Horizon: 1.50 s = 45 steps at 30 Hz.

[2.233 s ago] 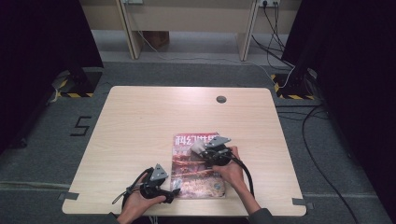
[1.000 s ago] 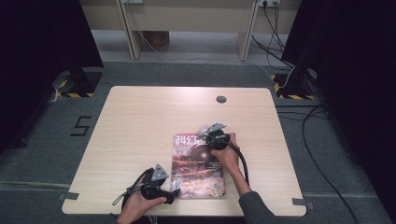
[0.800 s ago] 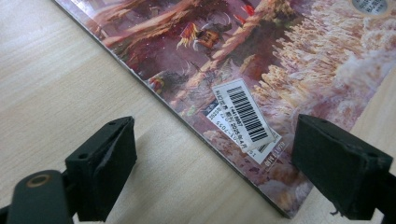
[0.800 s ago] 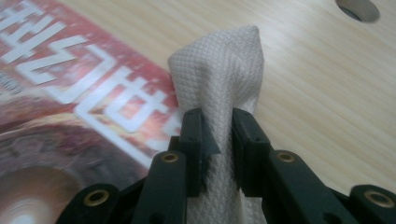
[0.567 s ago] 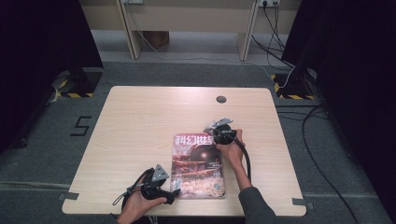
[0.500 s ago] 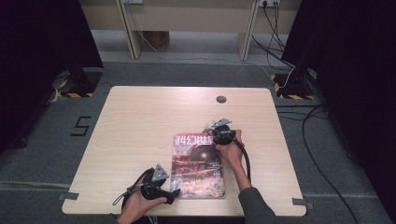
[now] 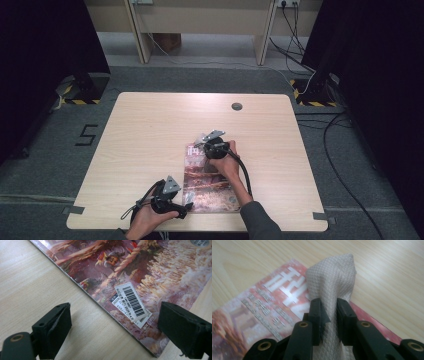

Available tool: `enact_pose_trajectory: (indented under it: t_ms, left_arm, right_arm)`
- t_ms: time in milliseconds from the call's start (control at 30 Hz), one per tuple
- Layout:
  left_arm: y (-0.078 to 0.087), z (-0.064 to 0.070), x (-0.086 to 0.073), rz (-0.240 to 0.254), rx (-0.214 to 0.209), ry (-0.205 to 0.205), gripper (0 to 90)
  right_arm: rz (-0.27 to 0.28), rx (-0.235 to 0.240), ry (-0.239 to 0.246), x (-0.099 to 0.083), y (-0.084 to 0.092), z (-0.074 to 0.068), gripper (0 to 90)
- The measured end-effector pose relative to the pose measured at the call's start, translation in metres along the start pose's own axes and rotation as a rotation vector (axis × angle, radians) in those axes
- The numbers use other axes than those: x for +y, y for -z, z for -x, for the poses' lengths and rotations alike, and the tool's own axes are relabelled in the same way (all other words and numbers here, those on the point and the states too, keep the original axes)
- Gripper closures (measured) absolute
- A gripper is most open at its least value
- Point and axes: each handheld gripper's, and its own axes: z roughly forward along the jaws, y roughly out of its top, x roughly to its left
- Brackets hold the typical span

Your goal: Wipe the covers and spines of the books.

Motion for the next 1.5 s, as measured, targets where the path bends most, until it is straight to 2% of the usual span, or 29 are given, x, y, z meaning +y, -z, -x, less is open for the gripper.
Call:
enact_pose_trajectory:
  t_ms: [100,133,233,467,600,667,800,833,900,933,1067,1100,1233,1267,1433,1467,1500]
  left_arm:
    - [0.000,0.000,0.000,0.000,0.005,-0.008,10.9]
    - [0.000,0.000,0.001,-0.003,0.002,-0.008,10.9]
    - [0.000,0.000,0.000,0.001,0.002,0.000,10.9]
    - [0.000,0.000,0.000,-0.002,0.003,-0.006,10.9]
    - [0.000,-0.001,0.000,0.001,-0.004,0.006,10.6]
    - [0.000,-0.001,0.000,-0.005,0.000,-0.003,10.3]
    - [0.000,-0.001,-0.001,0.002,0.001,0.011,9.4]
    - [0.000,0.000,0.000,-0.001,0.003,0.000,9.4]
    - [0.000,0.000,0.000,-0.001,0.004,0.000,9.4]
    - [0.000,0.000,-0.001,0.005,0.008,0.002,9.5]
    - [0.000,0.000,0.000,0.000,0.008,-0.005,9.3]
    - [0.000,0.000,0.000,0.001,0.008,0.004,9.3]
    - [0.000,0.001,0.000,0.003,0.016,-0.007,9.5]
    - [0.000,0.001,0.000,0.004,0.016,-0.001,9.5]
    - [0.000,0.001,0.000,0.003,0.013,-0.001,9.7]
    - [0.000,0.001,-0.001,0.010,0.017,0.000,9.7]
    - [0.001,0.002,-0.001,0.010,0.020,-0.004,9.7]
  right_arm:
    - [-0.003,0.009,0.008,0.005,-0.003,-0.006,76.1]
    - [-0.003,0.024,0.026,0.009,-0.006,-0.014,76.0]
    - [-0.004,0.027,0.042,0.015,-0.010,-0.022,76.0]
    - [-0.019,0.015,0.034,0.026,-0.019,-0.023,75.9]
    - [-0.034,0.009,0.070,0.030,-0.021,-0.027,76.2]
    - [-0.032,0.039,0.066,0.028,-0.018,-0.030,76.0]
    - [-0.020,0.068,0.088,0.024,-0.015,-0.035,76.0]
    - [-0.026,0.099,0.098,0.021,-0.010,-0.039,75.8]
    - [-0.021,0.118,0.104,0.019,-0.008,-0.041,75.8]
    - [-0.017,0.142,0.118,0.013,-0.003,-0.045,75.6]
    - [-0.018,0.167,0.133,0.006,0.005,-0.048,75.5]
    - [-0.012,0.171,0.134,0.004,0.006,-0.048,75.5]
    - [-0.013,0.156,0.125,0.000,0.009,-0.040,75.5]
    - [-0.006,0.143,0.092,-0.003,0.009,-0.032,75.5]
    - [-0.016,0.086,0.059,-0.007,0.012,-0.011,75.5]
    - [-0.016,0.049,0.040,-0.011,0.013,0.002,75.3]
    - [-0.019,0.027,0.026,-0.014,0.014,0.009,75.1]
